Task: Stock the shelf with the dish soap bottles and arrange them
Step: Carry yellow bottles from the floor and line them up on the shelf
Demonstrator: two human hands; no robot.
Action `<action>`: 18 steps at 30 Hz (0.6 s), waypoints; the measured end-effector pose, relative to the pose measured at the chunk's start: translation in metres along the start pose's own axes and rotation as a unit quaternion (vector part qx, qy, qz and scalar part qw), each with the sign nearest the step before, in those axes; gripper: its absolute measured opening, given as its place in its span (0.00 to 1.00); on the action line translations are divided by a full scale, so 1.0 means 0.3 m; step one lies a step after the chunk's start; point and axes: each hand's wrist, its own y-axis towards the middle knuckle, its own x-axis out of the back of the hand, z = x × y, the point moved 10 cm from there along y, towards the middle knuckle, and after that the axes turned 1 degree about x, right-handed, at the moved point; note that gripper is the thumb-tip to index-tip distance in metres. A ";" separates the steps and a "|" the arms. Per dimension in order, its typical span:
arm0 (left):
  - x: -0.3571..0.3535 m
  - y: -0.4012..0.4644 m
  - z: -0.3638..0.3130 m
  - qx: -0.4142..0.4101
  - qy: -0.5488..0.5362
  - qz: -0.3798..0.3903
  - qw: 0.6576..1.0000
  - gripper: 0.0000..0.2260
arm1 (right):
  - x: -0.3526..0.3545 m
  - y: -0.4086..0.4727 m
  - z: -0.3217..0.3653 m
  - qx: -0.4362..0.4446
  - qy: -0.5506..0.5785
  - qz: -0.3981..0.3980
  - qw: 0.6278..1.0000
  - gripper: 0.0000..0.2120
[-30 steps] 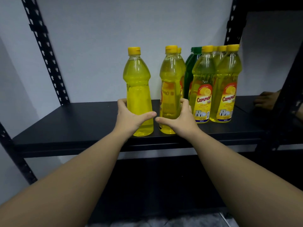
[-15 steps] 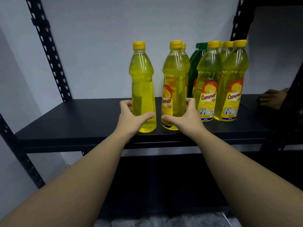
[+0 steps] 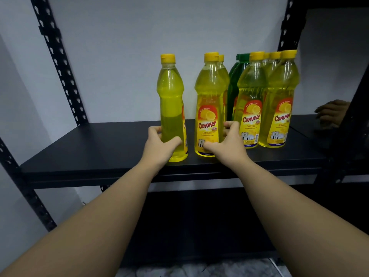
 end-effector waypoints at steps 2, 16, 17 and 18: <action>-0.006 -0.011 -0.006 -0.010 0.018 0.004 1.000 0.41 | -0.001 -0.011 0.004 0.003 -0.009 0.003 1.000 0.39; 0.034 0.022 0.047 0.029 -0.076 -0.001 0.997 0.30 | 0.006 -0.013 0.002 0.002 -0.117 -0.047 0.992 0.48; 0.031 0.020 0.039 0.018 -0.066 0.006 0.998 0.32 | 0.007 -0.014 0.003 0.002 -0.118 -0.049 0.992 0.48; 0.030 0.017 0.030 0.006 -0.049 0.010 0.999 0.35 | 0.007 -0.014 0.004 0.003 -0.119 -0.050 0.992 0.48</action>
